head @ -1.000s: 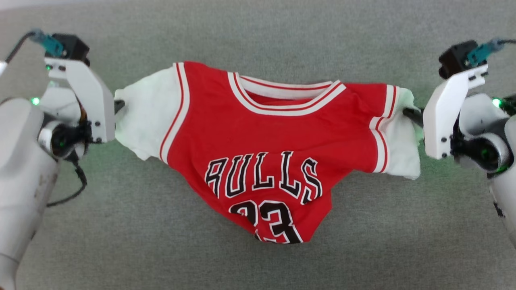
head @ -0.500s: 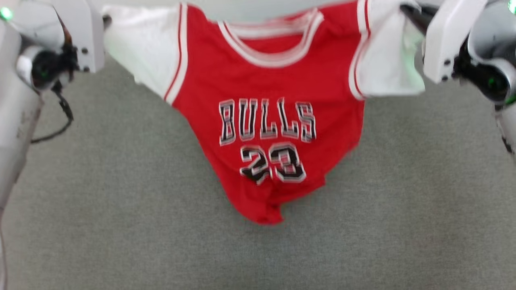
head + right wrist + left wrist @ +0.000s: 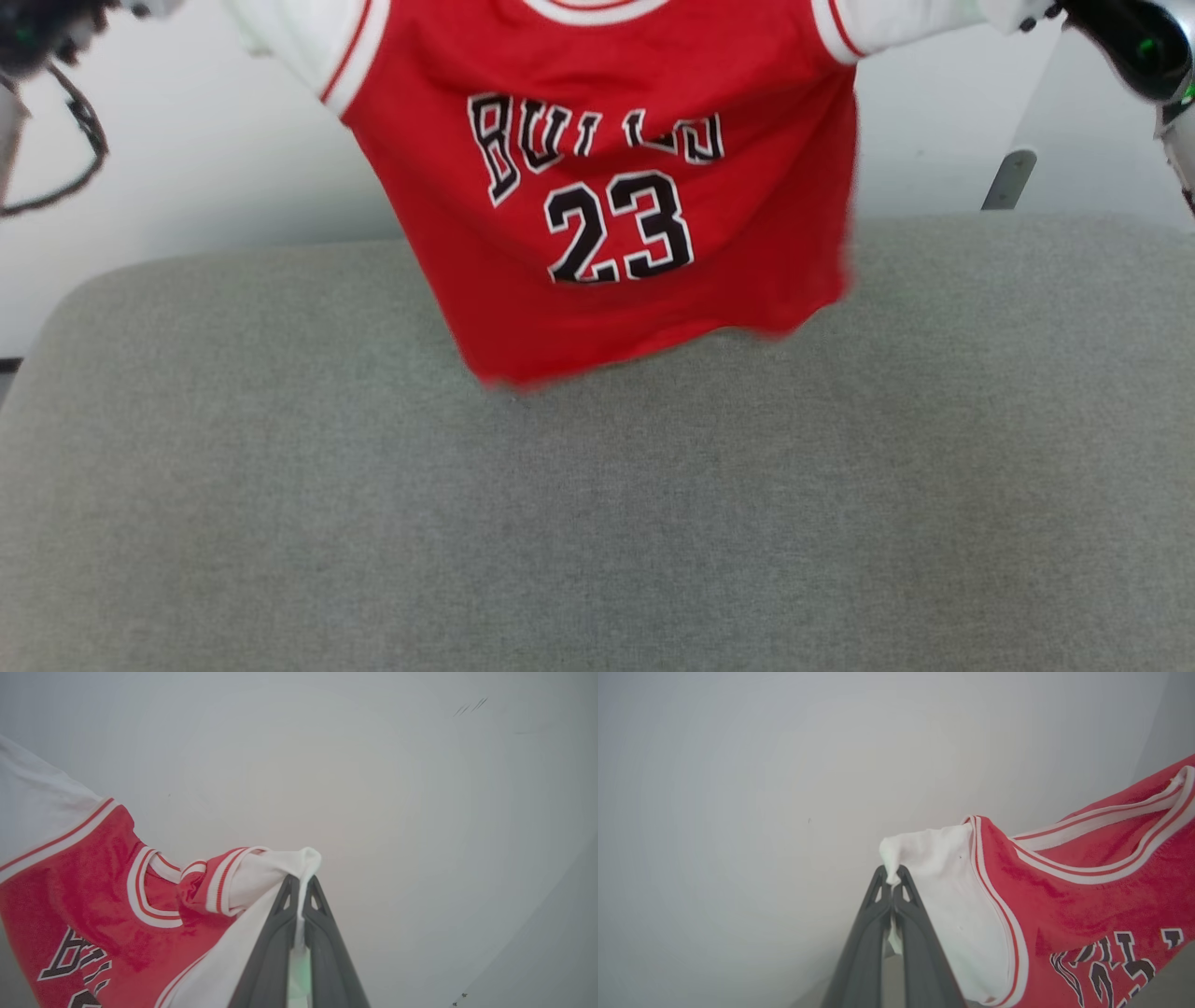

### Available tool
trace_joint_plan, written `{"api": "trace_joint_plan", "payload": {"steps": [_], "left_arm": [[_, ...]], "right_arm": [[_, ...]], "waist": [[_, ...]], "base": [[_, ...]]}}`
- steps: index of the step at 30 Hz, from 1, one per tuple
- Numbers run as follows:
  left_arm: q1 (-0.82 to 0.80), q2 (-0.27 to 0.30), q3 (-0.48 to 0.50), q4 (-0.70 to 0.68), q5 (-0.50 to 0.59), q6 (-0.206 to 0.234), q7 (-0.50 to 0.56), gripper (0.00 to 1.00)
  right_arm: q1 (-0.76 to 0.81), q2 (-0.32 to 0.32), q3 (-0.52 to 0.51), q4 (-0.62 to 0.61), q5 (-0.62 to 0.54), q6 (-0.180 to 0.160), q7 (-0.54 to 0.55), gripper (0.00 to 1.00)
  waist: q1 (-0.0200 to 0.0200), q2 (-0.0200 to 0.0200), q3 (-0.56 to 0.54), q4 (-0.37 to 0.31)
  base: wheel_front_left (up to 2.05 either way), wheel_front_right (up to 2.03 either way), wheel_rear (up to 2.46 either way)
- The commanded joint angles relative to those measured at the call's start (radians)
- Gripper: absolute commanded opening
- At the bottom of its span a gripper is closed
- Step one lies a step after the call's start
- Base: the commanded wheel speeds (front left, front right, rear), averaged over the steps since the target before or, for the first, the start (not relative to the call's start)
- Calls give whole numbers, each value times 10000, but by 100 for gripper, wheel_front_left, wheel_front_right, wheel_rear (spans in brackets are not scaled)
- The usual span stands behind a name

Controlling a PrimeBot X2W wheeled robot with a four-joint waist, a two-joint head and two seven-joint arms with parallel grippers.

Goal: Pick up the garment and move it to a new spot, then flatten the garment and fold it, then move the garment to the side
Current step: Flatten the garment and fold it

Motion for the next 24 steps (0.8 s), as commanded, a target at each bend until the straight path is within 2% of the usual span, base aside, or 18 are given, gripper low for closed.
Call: {"api": "trace_joint_plan", "payload": {"steps": [1,12,19,24], "left_arm": [[-217,37,-14,5,-27,-10,-147,0],[-949,207,-261,102,-92,-10,-413,0],[-1411,184,-403,39,30,-9,-619,0],[-1940,-245,-373,245,401,204,-1837,0]], "right_arm": [[-220,36,237,172,119,-11,-165,0],[-1189,-424,1196,1015,1119,-11,-742,0],[-2015,-669,1347,1588,1279,-11,-1003,0],[-2909,-448,1263,2561,672,-11,-2367,0]], "waist": [[0,0,-259,-16],[0,0,52,237],[0,0,1603,448],[0,0,2933,596]], "base": [[0,0,0],[0,0,0],[0,0,0],[0,0,0]]}}
